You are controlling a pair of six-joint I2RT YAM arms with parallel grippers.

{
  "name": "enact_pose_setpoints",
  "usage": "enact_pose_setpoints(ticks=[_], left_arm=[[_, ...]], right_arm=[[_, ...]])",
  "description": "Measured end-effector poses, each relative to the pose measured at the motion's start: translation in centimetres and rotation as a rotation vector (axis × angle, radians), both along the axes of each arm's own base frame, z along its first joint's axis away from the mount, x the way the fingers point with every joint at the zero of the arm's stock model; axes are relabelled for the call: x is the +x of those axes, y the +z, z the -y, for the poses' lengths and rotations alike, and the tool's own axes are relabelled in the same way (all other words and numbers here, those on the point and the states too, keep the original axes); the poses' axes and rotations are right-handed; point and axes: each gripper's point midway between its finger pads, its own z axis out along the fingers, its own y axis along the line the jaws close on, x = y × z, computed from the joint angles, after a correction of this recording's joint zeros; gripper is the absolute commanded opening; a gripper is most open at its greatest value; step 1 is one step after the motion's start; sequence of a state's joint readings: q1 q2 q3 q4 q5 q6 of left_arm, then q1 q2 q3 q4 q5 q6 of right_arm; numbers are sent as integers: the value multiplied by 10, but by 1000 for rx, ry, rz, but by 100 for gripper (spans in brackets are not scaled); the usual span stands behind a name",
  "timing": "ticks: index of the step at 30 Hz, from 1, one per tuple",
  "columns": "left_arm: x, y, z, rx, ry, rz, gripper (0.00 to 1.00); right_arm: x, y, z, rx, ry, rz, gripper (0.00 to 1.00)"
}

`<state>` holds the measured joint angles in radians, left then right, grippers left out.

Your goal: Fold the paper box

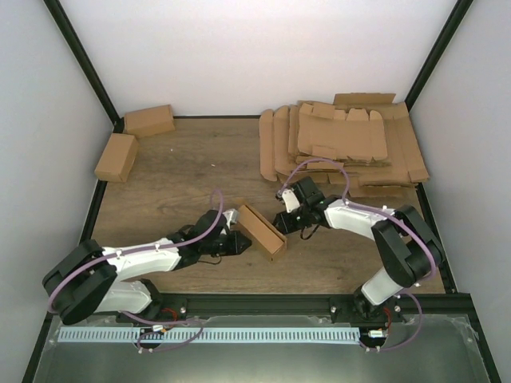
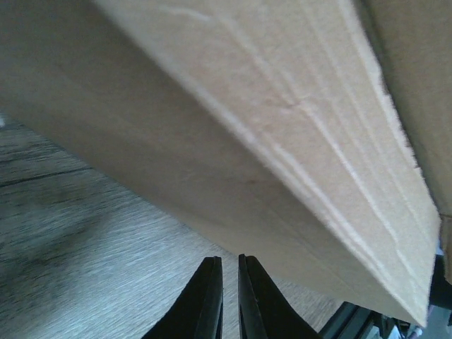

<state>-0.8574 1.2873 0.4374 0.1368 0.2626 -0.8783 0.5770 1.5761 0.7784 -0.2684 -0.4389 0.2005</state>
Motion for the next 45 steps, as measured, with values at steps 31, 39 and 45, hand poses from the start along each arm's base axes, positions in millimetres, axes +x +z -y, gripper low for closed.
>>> enact_pose_setpoints(ticks=[31, 39, 45], left_arm=[[62, 70, -105, 57, 226, 146, 91], [76, 60, -98, 43, 168, 132, 65], [83, 56, -89, 34, 114, 148, 54]], right_arm=[[-34, 151, 59, 214, -359, 187, 100], [-72, 100, 62, 245, -450, -85, 98], [-94, 88, 59, 313, -458, -183, 92]])
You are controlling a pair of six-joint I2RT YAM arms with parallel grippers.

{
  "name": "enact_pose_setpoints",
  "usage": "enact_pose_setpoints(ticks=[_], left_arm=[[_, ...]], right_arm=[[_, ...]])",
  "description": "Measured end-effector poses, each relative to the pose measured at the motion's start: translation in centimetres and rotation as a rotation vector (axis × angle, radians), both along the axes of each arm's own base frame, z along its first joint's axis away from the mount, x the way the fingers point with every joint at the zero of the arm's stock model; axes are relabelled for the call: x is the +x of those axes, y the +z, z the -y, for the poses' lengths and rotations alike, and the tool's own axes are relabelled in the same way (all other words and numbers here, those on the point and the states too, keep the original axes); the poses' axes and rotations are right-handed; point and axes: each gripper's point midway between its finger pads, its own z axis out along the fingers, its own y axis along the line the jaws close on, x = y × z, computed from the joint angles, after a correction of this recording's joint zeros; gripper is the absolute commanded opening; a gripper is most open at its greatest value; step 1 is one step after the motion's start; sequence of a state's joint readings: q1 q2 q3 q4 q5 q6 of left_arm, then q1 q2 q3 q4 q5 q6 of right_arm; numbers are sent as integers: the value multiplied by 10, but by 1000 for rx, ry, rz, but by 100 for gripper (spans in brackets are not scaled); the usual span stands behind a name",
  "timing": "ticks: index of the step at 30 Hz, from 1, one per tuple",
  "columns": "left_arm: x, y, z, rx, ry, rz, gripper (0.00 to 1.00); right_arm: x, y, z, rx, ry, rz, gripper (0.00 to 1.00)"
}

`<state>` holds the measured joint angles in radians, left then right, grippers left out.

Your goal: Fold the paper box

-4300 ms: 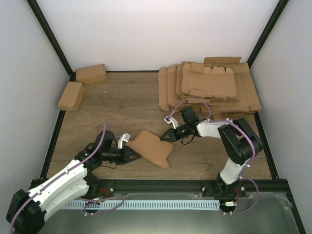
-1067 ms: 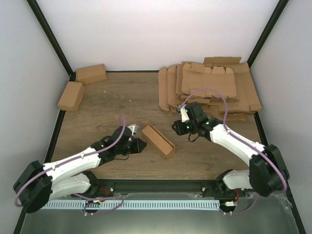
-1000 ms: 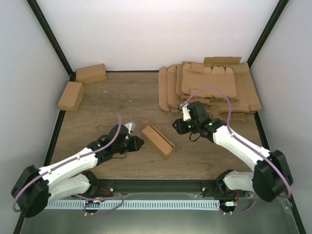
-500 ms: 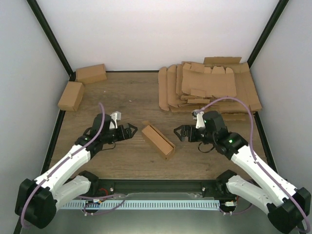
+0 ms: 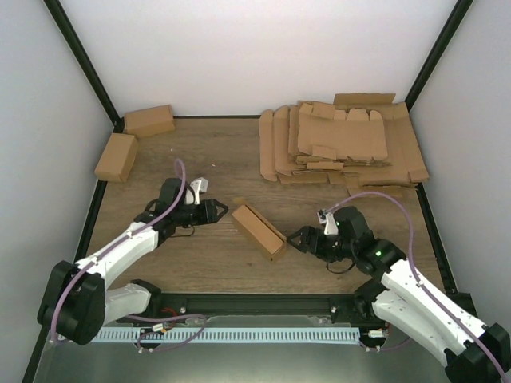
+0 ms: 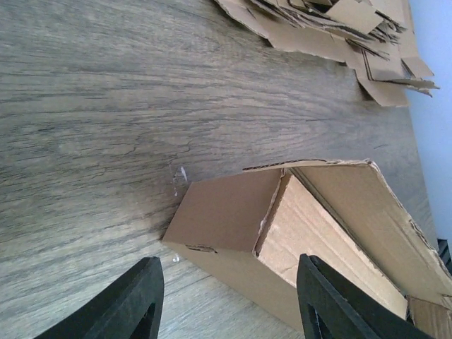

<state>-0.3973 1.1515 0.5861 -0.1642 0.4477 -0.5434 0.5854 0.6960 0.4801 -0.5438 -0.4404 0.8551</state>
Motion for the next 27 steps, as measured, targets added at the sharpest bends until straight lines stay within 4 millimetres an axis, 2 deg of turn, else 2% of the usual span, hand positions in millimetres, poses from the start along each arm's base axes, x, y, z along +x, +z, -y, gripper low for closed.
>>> enact_pose_setpoints(ticks=[3, 6, 9, 12, 17, 21, 24, 27], left_arm=[[2, -4, 4, -7, -22, -1, 53], [4, -7, 8, -12, -41, 2, 50], [5, -12, 13, -25, -65, -9, 47], [4, -16, 19, -46, -95, -26, 47], [2, -20, 26, -71, -132, -44, 47], [1, -19, 30, -86, -151, -38, 47], [1, -18, 32, -91, -161, -32, 47], [1, -17, 34, -94, -171, -26, 43]], right_arm=[[-3, 2, -2, 40, -7, -7, 90], [-4, 5, -3, 73, -18, -9, 83], [-5, 0, -5, 92, -21, -24, 78], [-11, -6, -9, 103, -3, -48, 78], [-24, -3, -24, 114, 79, -38, 82], [-34, -11, -34, 77, 127, -58, 84], [-40, -17, -38, 47, 133, -74, 84], [-42, -21, -39, 26, 120, -77, 79]])
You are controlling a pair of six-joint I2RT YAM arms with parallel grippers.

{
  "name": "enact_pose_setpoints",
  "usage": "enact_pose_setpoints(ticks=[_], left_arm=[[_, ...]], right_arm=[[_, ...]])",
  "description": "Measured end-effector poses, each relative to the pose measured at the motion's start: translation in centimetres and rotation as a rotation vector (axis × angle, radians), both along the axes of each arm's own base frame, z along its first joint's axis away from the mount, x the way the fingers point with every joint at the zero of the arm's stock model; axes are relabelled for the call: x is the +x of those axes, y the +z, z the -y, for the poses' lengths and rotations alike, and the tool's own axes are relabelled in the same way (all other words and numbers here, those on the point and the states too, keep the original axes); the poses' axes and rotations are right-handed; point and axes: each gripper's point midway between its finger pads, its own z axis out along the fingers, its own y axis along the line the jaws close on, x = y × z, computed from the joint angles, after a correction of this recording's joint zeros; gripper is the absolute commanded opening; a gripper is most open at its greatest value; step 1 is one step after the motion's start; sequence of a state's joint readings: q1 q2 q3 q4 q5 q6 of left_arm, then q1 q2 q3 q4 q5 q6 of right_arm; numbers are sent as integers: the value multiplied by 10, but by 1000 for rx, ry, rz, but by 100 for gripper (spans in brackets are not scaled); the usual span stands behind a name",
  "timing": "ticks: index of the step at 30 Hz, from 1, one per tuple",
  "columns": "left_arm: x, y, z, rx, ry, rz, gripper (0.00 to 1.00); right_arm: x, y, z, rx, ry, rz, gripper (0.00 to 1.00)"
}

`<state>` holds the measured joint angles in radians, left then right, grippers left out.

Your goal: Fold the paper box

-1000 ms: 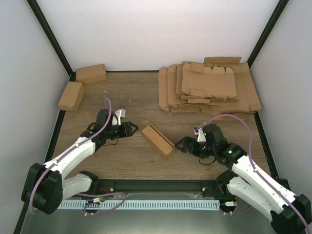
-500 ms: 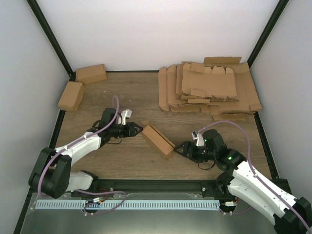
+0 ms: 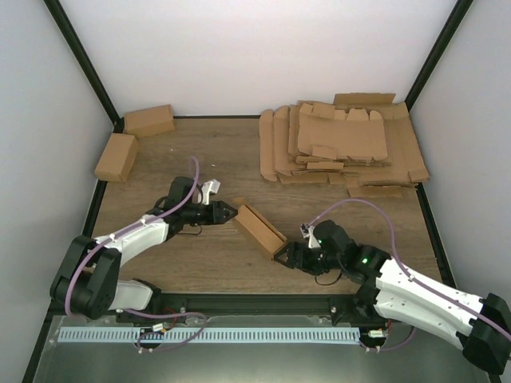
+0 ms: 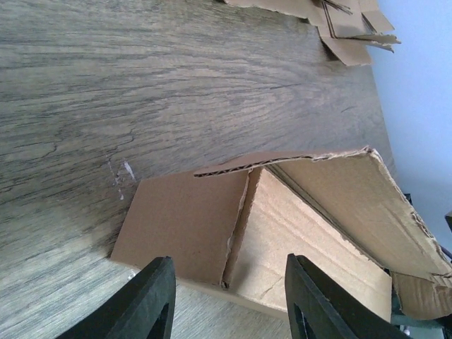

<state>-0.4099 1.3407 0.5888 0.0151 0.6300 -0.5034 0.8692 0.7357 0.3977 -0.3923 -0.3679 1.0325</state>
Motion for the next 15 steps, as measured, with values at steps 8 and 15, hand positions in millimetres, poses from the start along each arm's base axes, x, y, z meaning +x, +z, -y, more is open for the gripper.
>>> enact_pose_setpoints(ticks=[8, 15], left_arm=[[-1, -12, 5, 6, -16, -26, 34], [1, -11, 9, -3, -18, -16, 33]], right_arm=[[19, -5, -1, -25, -116, 11, 62], [34, -6, -2, -27, -185, 30, 46]])
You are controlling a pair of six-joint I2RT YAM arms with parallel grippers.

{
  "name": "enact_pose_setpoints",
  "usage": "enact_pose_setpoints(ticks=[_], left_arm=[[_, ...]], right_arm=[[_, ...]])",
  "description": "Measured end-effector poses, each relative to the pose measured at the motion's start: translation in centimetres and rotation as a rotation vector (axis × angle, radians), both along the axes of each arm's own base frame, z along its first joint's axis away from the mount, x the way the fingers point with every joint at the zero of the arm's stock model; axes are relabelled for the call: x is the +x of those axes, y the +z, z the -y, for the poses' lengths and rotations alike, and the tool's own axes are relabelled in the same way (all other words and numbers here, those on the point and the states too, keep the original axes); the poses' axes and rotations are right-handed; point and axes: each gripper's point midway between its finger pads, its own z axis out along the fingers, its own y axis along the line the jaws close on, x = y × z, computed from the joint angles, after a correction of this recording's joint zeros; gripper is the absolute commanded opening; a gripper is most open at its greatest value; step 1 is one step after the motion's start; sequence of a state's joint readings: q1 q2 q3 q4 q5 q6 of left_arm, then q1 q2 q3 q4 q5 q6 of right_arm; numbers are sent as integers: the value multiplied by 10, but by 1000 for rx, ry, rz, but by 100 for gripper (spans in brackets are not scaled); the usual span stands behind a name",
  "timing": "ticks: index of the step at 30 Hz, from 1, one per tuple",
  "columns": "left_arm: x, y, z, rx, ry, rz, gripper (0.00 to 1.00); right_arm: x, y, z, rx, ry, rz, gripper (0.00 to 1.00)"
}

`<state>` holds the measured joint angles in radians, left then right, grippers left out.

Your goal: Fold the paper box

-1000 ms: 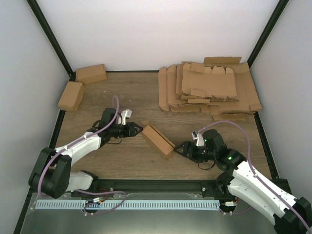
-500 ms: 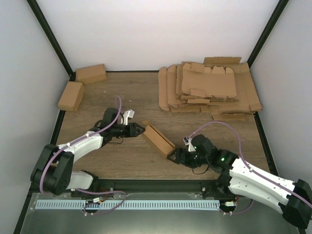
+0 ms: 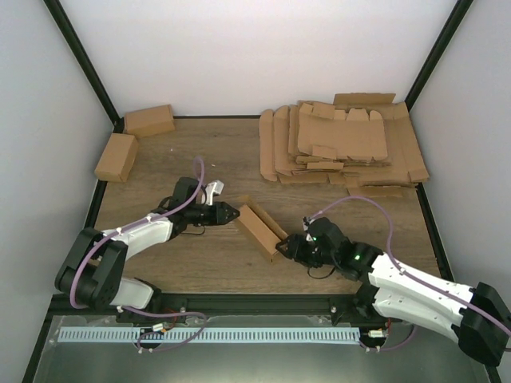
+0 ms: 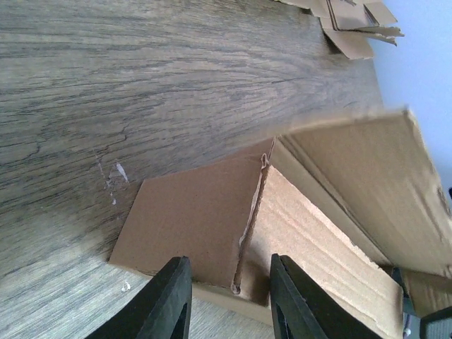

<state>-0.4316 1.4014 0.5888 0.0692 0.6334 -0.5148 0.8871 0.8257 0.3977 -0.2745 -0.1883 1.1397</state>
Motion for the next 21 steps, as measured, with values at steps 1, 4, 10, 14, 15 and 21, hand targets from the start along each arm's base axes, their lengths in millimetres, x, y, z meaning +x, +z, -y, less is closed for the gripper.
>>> enact_pose_setpoints(ticks=[1, 4, 10, 14, 15, 21], left_arm=[[0, 0, 0, 0, 0, 0, 33], [0, 0, 1, 0, 1, 1, 33], [-1, 0, 4, 5, -2, 10, 33], [0, 0, 5, 11, 4, 17, 33], [0, 0, 5, 11, 5, 19, 33], [0, 1, 6, 19, 18, 17, 34]], right_arm=[[2, -1, 0, -2, -9, 1, 44], [5, -5, 1, -17, -23, -3, 38], [5, -11, 0, -39, -16, -7, 31], [3, -11, -1, -43, 13, 1, 49], [2, -12, -1, -47, 25, 3, 55], [-5, -6, -1, -85, 108, 31, 80]])
